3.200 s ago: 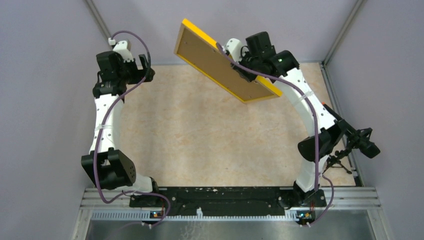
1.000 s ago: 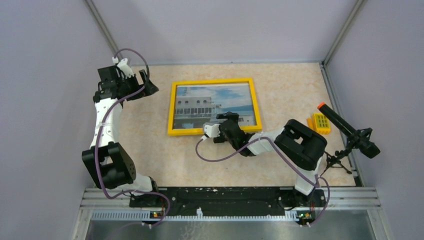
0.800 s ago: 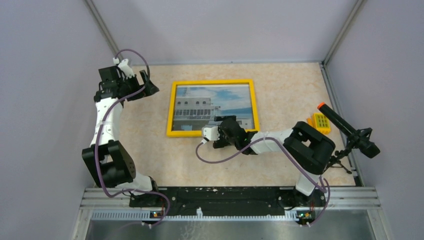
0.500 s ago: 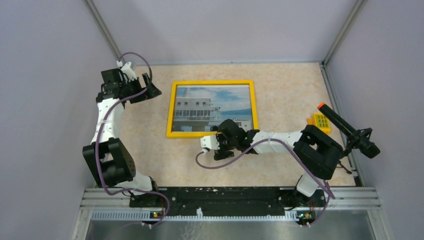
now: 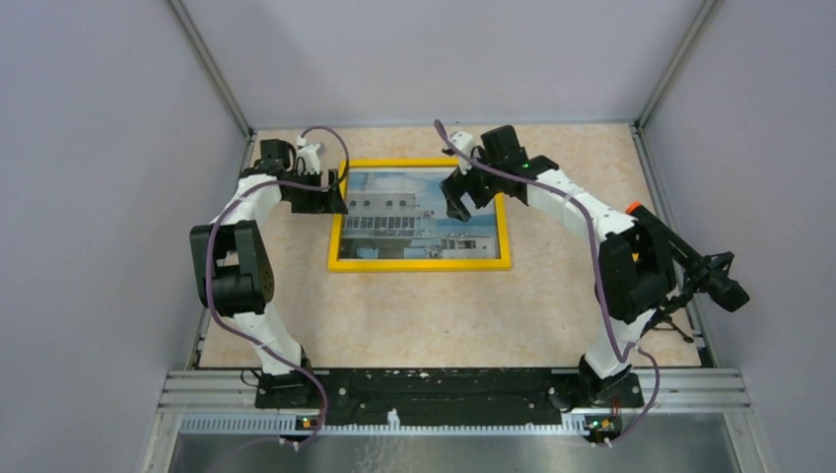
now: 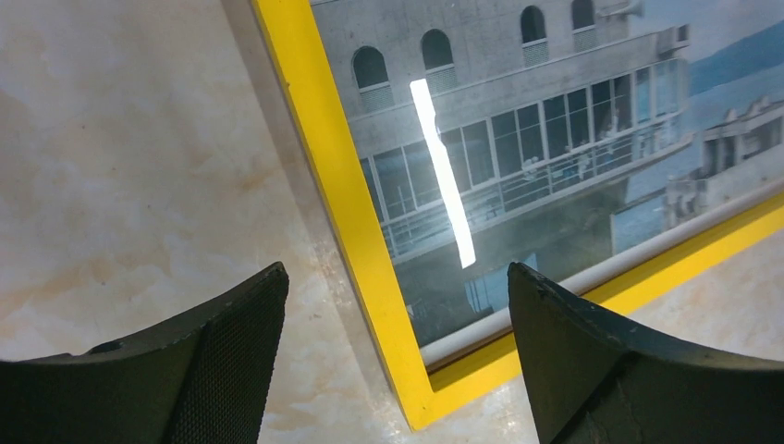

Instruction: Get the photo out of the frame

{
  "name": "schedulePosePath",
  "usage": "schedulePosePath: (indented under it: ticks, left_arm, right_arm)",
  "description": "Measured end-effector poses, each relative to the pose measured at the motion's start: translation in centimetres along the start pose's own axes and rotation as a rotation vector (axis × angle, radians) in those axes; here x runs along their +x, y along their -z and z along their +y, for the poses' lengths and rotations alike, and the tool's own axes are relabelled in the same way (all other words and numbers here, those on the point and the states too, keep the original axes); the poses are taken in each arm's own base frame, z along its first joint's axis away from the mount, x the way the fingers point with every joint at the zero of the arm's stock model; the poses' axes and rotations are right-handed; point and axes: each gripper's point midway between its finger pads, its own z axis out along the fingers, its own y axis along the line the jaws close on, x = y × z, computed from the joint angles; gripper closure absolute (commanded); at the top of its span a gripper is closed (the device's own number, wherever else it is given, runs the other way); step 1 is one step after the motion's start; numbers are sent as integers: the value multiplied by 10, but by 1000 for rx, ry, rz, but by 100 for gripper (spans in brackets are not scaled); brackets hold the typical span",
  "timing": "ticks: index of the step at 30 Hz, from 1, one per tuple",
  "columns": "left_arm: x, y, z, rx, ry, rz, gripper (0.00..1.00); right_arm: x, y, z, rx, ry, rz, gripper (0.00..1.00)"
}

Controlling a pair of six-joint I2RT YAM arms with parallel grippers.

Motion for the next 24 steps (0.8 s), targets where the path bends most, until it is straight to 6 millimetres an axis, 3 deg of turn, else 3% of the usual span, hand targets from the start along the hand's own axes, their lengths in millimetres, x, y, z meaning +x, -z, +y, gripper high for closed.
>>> schedulePosePath:
  ticks: [3, 7, 12, 17, 24]
  left_arm:
    - [-2, -18, 4, -24, -31, 47, 12]
    - [-18, -31, 15, -67, -60, 53, 12]
    - [-26, -39, 28, -119, -62, 55, 10]
    - [-21, -49, 35, -143, -40, 78, 16]
    - [-19, -68, 25, -159, -73, 104, 31]
  right_arm:
    - [19, -1, -35, 78, -153, 43, 2]
    - [67, -15, -73, 169, -337, 157, 3]
    - [114, -18, -111, 313, -494, 259, 13]
    - [123, -24, -142, 368, -595, 258, 19]
    - [120, -35, -158, 372, -626, 242, 36]
